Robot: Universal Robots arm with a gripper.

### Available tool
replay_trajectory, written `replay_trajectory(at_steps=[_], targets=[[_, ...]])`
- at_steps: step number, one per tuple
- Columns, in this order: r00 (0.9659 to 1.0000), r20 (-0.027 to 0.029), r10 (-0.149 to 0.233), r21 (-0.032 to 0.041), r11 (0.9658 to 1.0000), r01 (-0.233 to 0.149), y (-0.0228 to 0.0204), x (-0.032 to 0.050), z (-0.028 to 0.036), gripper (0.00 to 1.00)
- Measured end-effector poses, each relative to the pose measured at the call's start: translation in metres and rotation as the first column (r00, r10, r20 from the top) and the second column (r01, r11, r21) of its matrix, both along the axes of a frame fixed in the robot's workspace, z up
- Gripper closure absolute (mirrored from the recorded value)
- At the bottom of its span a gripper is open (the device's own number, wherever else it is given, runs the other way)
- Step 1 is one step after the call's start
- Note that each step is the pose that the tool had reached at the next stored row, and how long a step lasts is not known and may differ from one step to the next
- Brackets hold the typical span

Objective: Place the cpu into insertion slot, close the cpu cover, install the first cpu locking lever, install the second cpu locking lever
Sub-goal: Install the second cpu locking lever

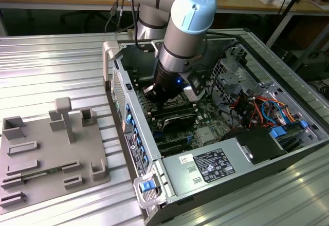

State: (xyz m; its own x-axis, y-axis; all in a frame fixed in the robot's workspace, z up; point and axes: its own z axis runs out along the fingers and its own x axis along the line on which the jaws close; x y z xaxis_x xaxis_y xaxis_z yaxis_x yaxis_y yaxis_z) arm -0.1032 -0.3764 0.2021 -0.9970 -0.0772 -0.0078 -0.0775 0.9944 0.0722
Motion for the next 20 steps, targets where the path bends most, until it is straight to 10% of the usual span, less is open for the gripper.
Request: replay_trajectory(at_steps=[13,20], targets=[[1.0,-0.0004,0.0,-0.0004,1.0,0.0,0.0012,0.0,0.0318,0.89],[1.0,-0.0003,0.0,-0.0003,1.0,0.0,0.0012,-0.0001,0.034,0.89]])
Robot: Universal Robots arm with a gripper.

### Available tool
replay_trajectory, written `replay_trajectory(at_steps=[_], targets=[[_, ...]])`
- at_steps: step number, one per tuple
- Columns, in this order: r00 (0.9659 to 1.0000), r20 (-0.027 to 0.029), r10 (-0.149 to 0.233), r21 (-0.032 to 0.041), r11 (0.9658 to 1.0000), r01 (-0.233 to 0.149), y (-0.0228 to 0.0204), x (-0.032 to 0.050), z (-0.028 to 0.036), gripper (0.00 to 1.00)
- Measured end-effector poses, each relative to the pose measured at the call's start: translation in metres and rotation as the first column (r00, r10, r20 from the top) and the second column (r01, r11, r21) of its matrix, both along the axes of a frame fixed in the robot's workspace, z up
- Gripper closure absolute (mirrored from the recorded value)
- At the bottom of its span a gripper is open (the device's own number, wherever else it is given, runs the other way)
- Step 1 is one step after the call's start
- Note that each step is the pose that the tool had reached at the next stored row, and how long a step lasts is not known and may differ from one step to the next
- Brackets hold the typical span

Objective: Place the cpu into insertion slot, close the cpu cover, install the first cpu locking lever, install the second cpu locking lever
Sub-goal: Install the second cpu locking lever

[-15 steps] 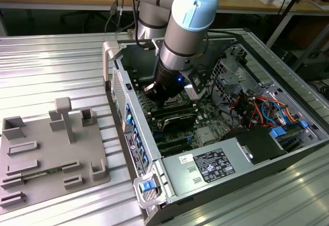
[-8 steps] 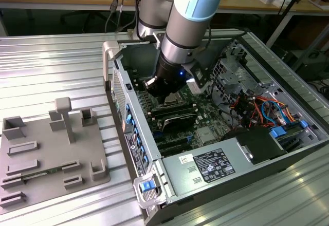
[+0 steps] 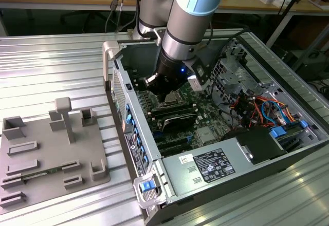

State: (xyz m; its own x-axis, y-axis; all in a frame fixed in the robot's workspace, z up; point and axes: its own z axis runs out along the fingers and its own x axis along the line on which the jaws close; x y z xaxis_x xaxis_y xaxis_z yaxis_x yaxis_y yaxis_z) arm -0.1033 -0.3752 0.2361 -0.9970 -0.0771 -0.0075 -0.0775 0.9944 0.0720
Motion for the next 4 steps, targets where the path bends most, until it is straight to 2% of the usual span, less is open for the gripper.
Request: replay_trajectory(at_steps=[4], targets=[[1.0,0.0,0.0,0.0,1.0,0.0,0.0,0.0,0.0008,0.89]])
